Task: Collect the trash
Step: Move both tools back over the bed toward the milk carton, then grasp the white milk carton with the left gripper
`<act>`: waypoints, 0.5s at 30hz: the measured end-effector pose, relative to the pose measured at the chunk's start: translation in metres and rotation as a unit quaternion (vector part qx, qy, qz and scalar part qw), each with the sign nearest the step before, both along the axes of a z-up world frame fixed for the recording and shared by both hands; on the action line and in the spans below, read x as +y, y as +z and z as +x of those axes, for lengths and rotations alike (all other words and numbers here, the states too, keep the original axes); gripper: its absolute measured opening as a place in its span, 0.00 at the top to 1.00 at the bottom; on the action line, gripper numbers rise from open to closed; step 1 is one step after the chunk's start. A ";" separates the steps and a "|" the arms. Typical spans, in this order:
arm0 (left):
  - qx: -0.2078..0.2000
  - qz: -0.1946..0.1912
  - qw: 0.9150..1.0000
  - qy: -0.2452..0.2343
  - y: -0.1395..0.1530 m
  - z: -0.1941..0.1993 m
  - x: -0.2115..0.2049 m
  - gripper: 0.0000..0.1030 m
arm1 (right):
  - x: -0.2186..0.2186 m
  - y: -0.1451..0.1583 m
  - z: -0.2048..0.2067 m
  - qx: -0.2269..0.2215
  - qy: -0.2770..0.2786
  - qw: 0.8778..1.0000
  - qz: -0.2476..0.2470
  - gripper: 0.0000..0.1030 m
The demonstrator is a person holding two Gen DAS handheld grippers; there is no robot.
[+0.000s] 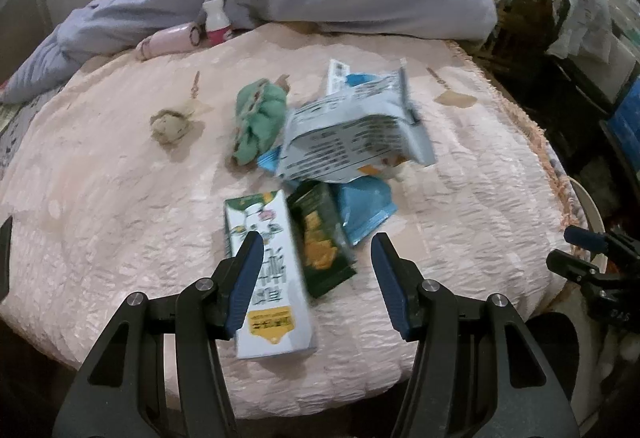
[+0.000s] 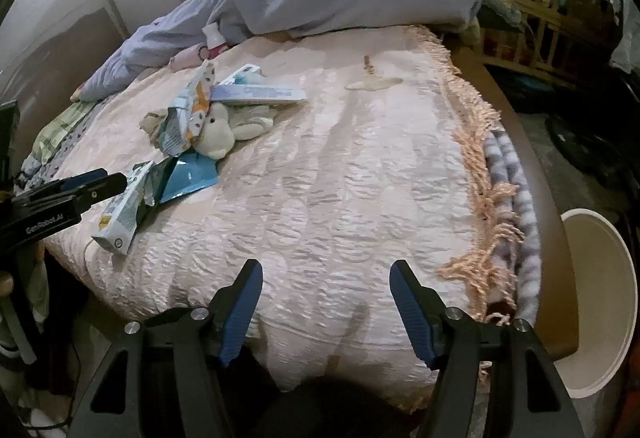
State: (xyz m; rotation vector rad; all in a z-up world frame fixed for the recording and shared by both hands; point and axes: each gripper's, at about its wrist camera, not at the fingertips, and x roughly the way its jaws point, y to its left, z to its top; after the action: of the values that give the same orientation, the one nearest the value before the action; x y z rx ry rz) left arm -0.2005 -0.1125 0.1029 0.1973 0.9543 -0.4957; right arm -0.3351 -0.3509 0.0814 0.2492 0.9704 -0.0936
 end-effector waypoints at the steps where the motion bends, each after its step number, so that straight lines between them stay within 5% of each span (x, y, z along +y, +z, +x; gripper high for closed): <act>1: 0.005 -0.002 1.000 0.003 -0.002 0.001 0.004 0.47 | 0.002 0.000 0.001 0.001 0.003 1.000 -0.001 0.38; 9: 0.061 -0.035 0.997 0.037 -0.021 0.013 0.036 0.47 | 0.018 0.001 0.015 0.001 0.026 1.000 -0.002 0.37; 15: 0.066 -0.027 0.997 0.039 -0.032 0.019 0.031 0.47 | 0.030 0.002 0.026 0.001 0.041 0.999 -0.002 0.37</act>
State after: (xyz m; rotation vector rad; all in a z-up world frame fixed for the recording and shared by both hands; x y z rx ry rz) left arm -0.1815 -0.0818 0.0712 0.0789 1.0714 -0.4665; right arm -0.3087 -0.3211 0.0838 0.2059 0.9809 -0.0199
